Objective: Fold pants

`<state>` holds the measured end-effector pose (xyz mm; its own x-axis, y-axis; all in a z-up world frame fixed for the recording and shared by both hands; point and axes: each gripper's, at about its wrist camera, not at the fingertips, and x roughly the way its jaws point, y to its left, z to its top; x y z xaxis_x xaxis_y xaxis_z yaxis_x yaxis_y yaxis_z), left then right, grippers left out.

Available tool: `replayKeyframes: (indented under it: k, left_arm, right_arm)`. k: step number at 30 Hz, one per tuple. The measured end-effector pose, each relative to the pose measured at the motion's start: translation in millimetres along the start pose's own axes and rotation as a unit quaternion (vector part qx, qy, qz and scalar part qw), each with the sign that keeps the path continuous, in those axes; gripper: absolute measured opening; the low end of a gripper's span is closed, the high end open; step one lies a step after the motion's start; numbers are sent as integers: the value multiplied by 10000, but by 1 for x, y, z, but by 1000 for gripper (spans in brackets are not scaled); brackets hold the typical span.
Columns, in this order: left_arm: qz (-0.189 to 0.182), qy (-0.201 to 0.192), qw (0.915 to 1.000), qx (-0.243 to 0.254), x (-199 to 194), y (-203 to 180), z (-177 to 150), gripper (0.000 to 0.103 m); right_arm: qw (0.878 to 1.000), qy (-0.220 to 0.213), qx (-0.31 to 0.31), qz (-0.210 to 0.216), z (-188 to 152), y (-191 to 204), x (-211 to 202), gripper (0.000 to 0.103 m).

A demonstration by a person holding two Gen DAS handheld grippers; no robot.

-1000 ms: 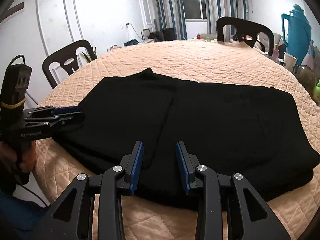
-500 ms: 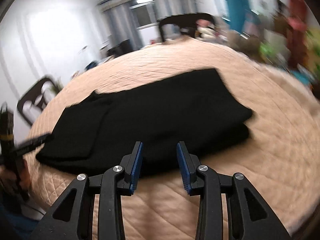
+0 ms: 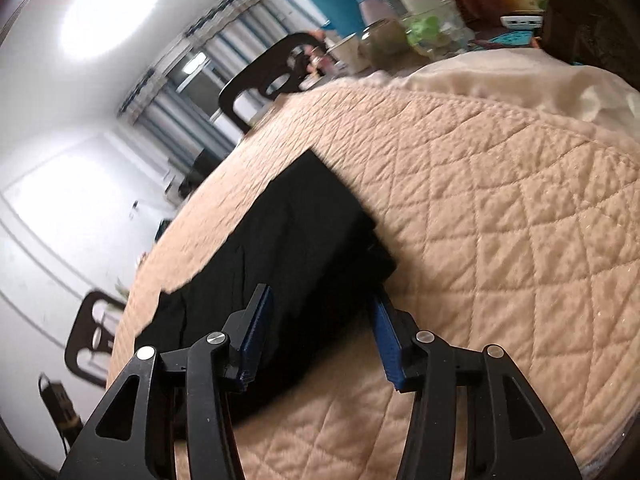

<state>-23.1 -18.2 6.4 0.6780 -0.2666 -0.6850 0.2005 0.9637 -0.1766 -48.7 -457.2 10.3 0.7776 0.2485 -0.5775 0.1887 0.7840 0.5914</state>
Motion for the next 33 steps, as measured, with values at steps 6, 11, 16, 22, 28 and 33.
replayKeyframes:
  k: [6, 11, 16, 22, 28, 33]
  left_arm:
    - [-13, 9, 10000, 25, 1, -1, 1, 50]
    - [-90, -30, 9999, -62, 1, 2, 0, 50]
    - [-117, -56, 9999, -111, -2, 5, 0, 50]
    - [-44, -254, 9991, -325, -14, 18, 4, 50]
    - [242, -299, 9976, -570, -21, 42, -2, 50]
    - [433, -305, 9948, -872, -27, 63, -10, 50]
  right_arm:
    - [9998, -36, 148, 106, 7, 15, 13, 52]
    - [9996, 258, -60, -95, 17, 25, 37, 45]
    - [9989, 96, -458, 5, 27, 46, 31, 24]
    - [9902, 19, -1207, 706, 28, 111, 16, 23]
    - [9623, 406, -2185, 1569, -6, 197, 29, 23]
    - [9289, 1132, -2778, 2170, -61, 247, 59, 23]
